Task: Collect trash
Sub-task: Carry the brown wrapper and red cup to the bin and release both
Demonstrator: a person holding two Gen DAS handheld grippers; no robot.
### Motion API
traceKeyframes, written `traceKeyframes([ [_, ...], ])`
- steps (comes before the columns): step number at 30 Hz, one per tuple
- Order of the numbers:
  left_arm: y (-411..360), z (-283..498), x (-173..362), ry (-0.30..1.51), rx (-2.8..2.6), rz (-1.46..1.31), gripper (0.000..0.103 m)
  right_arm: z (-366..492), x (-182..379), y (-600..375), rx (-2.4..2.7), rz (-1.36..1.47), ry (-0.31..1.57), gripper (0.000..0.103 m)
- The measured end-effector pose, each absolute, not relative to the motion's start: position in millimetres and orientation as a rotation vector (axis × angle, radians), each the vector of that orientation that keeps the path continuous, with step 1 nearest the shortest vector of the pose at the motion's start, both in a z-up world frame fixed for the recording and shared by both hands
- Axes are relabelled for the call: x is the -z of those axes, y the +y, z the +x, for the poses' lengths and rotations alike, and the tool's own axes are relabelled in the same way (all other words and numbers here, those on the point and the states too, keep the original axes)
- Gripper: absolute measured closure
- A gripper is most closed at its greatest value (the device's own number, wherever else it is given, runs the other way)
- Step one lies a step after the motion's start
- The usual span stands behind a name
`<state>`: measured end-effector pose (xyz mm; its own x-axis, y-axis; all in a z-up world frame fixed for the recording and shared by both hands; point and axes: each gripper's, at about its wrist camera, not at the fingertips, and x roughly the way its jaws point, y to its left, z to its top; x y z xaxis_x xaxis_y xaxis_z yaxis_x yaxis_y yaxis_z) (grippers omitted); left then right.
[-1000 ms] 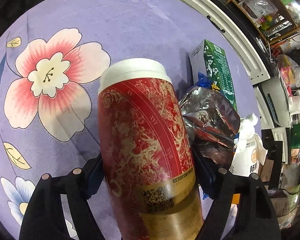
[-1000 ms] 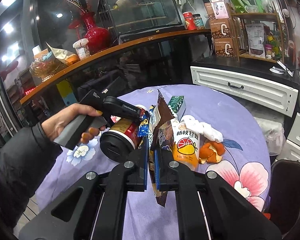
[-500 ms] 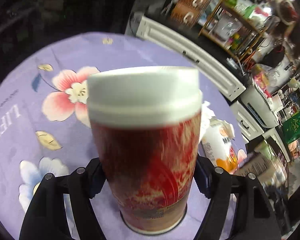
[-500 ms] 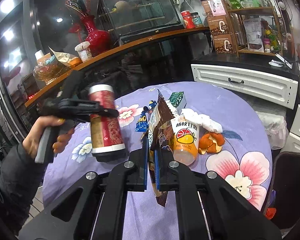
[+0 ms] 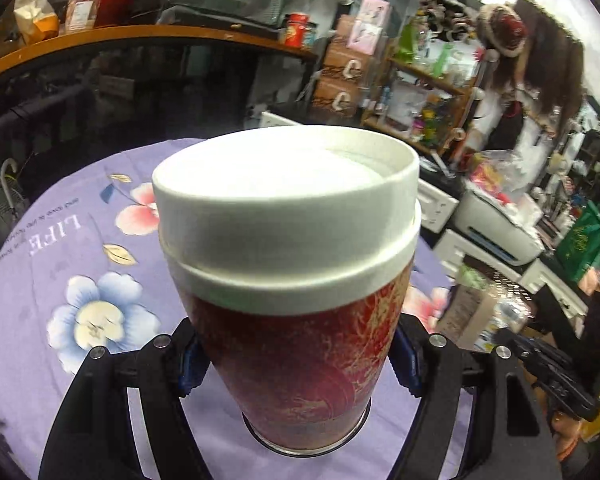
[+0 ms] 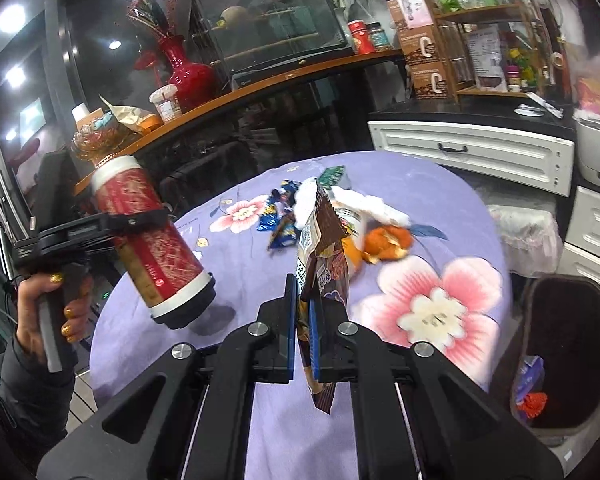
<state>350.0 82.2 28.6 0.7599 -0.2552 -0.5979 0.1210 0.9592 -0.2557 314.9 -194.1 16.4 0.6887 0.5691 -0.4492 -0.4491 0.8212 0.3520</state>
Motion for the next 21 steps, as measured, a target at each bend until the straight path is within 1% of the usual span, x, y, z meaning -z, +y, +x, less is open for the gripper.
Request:
traceKeyframes([
  [5,41.4,334.1,-34.5,0.630,0.272,-0.191,0.031,296.4,-13.1,-232.8,-0.512,0.228,0.562,0.097],
  [11,-20.3,331.1,-43.1,0.597,0.399,-0.182,0.031,286.4,-5.4,-308.7,-0.363,0.272,0.554,0.097],
  [14,-55.4,335.0,-43.9,0.597,0.466,-0.173,0.031,292.3,9.1,-346.6,-0.268,0.282,0.580,0.097],
  [17,-96.3,340.8,-40.8,0.603,0.523,-0.153,0.031,305.2,35.8,-382.7,-0.190,0.320,0.630,0.097],
  [21,-139.1,343.0,-30.5,0.628,0.587,-0.139,0.031,320.9,69.3,-408.0,-0.118,0.340,0.684,0.097],
])
